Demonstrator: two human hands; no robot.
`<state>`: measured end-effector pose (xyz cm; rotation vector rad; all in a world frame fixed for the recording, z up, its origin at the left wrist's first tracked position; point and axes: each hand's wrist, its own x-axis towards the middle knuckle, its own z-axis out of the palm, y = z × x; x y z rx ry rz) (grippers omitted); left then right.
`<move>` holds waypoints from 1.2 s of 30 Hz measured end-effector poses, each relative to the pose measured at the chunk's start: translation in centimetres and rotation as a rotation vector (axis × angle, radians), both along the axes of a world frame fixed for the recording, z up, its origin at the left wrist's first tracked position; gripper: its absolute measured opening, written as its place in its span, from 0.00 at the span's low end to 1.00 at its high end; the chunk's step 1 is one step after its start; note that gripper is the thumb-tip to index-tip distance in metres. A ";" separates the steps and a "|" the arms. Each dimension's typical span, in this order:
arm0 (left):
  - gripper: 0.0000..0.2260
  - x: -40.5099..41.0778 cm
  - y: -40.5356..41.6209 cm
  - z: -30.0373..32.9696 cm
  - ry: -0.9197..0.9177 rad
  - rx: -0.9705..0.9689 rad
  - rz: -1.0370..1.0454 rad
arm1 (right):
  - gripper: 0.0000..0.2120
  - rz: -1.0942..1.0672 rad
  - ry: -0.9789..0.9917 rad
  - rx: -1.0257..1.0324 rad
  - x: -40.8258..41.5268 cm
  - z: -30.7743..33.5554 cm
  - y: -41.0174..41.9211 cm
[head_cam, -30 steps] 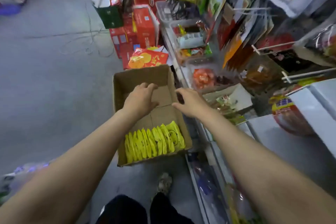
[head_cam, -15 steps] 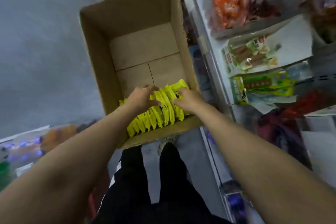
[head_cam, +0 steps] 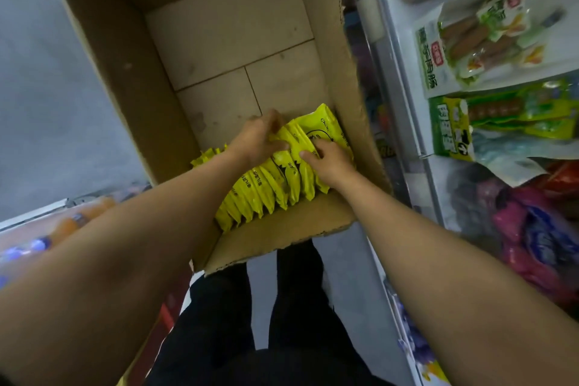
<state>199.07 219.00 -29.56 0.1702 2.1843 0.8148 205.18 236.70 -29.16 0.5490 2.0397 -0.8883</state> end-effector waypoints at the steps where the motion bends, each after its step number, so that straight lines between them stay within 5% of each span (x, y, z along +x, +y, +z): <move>1: 0.18 -0.1 0.2 0.0 -0.004 -0.019 -0.002 | 0.19 -0.023 0.001 -0.001 0.1 -0.1 0.1; 6: 0.09 -1.3 0.1 1.4 -0.001 0.001 0.029 | 0.15 -0.087 0.116 0.006 -0.5 1.7 0.3; 13: 0.07 -2.9 -2.9 7.5 -0.056 0.017 0.047 | 0.06 -0.226 0.305 -0.243 -3.1 7.5 -0.2; 22: 0.13 -0.4 -5.2 16.5 0.020 0.062 0.414 | 0.22 -0.157 0.401 -0.261 -4.4 14.2 -0.4; 26: 0.11 1.4 -5.0 19.8 0.021 0.160 0.509 | 0.15 -0.286 0.403 -0.334 -4.2 18.4 0.2; 32: 0.11 3.1 -3.7 24.7 0.163 0.284 0.567 | 0.42 -0.592 0.459 -0.333 -1.6 22.6 3.8; 36: 0.16 4.5 -3.2 27.8 0.143 0.452 0.490 | 0.40 -0.823 0.596 -0.294 1.9 26.7 5.8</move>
